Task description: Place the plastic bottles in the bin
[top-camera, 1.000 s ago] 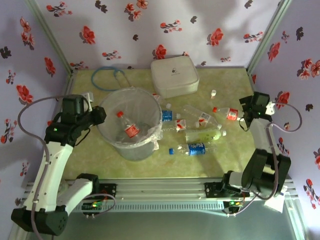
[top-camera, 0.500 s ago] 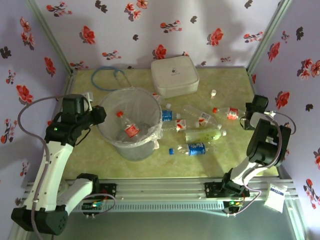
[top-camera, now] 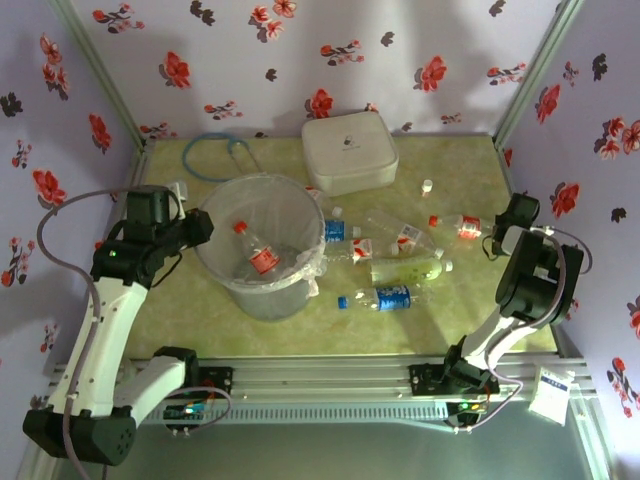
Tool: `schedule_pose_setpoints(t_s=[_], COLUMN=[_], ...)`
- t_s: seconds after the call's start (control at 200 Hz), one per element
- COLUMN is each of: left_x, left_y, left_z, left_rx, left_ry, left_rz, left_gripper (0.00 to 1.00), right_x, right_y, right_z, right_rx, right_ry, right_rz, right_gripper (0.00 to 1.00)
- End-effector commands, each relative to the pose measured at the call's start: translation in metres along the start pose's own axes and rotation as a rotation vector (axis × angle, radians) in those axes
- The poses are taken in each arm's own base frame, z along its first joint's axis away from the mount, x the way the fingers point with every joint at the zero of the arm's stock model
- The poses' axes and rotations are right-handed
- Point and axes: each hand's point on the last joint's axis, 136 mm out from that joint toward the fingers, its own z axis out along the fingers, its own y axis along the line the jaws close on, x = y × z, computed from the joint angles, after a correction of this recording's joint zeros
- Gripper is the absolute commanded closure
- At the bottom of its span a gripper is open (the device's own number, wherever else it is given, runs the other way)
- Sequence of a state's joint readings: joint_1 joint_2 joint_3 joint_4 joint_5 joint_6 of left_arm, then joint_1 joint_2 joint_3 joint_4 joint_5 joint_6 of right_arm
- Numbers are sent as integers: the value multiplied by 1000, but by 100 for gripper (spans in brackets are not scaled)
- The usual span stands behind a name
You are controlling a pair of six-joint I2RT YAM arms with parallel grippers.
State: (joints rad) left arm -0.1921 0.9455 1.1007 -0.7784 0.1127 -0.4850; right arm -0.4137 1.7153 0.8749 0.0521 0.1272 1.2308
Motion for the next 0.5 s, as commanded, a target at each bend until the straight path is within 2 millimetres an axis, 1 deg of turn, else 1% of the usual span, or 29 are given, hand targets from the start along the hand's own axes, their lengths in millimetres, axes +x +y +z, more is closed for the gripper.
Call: schedule_pose_setpoints(t_s=[0.0, 0.04, 0.125, 0.26, 0.335, 0.37, 0.455, 0.46, 0.495], left_x=[-15, -15, -15, -15, -15, -14, -16, -15, -16], left_y=[-8, -8, -7, -7, -7, -7, -8, -8, -10], left_z=[0, -1, 1, 2, 4, 6, 8, 8, 8], left_rx=[21, 20, 18, 22, 24, 25, 30, 30, 35], left_ry=[-48, -50, -49, -56, -54, -52, -53, -52, -53], left_rz=[9, 10, 8, 3, 0, -1, -5, -4, -5], left_gripper=[100, 100, 100, 100, 100, 100, 100, 100, 100], right_x=[-12, -15, -24, -35, -34, -33, -28, -28, -24], right_y=[10, 14, 22, 29, 33, 38, 55, 55, 65], right_z=[-20, -29, -54, -102, -130, -147, -183, -183, -200], right_rx=[-45, -57, -95, -190, -245, -287, -403, -403, -453], right_ry=[-32, -42, -75, -124, -130, -133, -131, -131, -121], right_rz=[-9, -17, -18, -6, -14, -23, -48, -48, -60], right_gripper=[47, 47, 48, 49, 50, 50, 53, 53, 55])
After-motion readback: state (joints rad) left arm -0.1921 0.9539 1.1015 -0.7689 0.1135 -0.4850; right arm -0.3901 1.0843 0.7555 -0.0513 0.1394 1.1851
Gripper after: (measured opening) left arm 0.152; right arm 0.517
